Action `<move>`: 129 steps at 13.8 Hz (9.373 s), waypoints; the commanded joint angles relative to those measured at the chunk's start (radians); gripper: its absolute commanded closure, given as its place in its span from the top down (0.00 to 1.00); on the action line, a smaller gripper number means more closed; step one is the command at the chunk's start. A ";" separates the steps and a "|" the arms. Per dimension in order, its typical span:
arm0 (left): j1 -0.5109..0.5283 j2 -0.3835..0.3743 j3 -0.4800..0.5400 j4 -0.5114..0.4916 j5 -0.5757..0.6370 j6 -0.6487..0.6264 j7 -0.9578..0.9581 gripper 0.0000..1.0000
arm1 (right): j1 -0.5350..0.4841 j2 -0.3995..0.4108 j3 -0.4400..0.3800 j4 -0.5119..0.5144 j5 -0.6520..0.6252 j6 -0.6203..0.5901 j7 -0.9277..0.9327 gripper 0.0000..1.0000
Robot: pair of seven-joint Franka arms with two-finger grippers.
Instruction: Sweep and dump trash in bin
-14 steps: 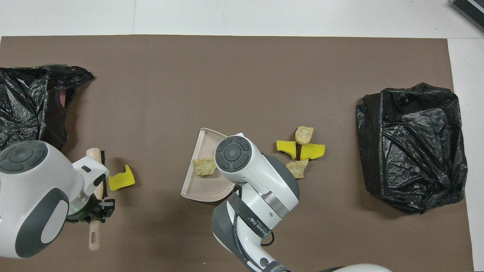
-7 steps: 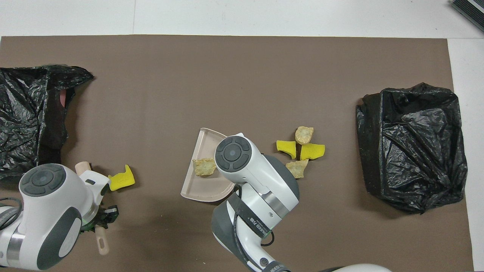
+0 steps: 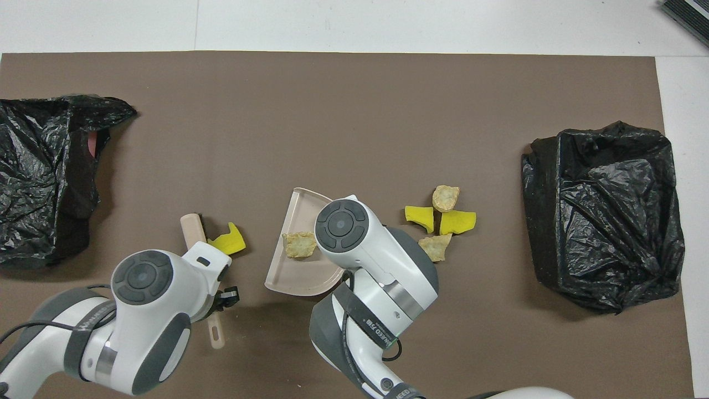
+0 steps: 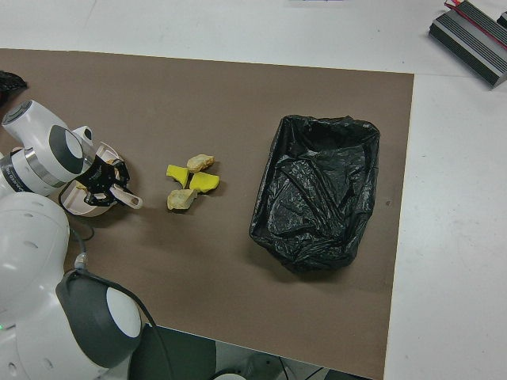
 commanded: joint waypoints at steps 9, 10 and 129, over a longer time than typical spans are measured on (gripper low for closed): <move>-0.058 0.038 -0.231 0.155 -0.038 0.003 0.032 0.00 | -0.005 -0.017 0.005 -0.037 0.027 0.032 -0.024 0.00; -0.054 0.041 -0.225 0.189 -0.078 -0.054 0.068 0.00 | -0.004 -0.017 0.005 -0.037 0.027 0.032 -0.024 0.00; 0.265 0.173 0.128 1.084 0.011 -0.708 0.759 1.00 | -0.071 0.186 0.122 0.302 0.114 0.091 1.335 0.00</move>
